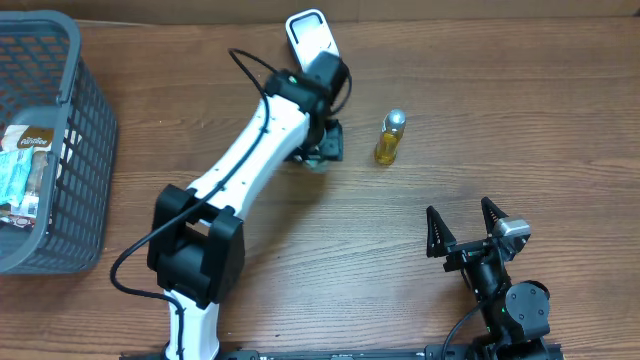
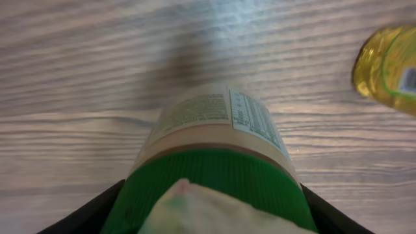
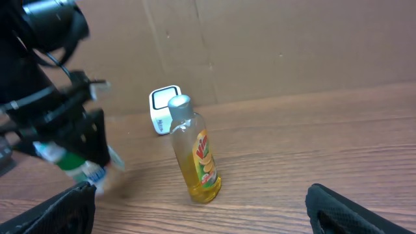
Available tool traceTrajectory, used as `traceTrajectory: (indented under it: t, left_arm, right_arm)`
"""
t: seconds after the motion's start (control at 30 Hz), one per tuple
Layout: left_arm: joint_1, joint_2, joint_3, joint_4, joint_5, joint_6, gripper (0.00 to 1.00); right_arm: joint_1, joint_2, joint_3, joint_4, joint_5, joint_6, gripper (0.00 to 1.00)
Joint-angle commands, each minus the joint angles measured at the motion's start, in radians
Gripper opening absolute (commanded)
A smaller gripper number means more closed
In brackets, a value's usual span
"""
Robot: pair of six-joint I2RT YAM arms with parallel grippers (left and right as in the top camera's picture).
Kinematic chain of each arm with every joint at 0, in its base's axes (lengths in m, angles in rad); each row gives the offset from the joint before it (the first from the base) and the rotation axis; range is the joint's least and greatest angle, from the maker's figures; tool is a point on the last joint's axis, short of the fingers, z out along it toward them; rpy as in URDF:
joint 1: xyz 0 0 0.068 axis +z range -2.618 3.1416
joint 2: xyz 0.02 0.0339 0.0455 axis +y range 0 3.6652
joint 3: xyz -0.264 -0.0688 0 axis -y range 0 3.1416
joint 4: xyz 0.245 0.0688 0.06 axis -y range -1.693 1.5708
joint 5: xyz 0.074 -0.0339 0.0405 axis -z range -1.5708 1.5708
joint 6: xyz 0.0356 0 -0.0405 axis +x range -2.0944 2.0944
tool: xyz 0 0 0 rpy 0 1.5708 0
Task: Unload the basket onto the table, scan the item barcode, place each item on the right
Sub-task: 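Carry the green-lidded jar toward the scanner and place it on the table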
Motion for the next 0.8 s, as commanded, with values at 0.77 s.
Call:
traceTrajectory:
  t: [0.77]
  left_arm:
    - [-0.031,-0.034,-0.154,0.123,-0.005,0.042,0.98]
  right_arm:
    - [-0.002,-0.005,-0.010,0.007,0.008,0.003,1.00]
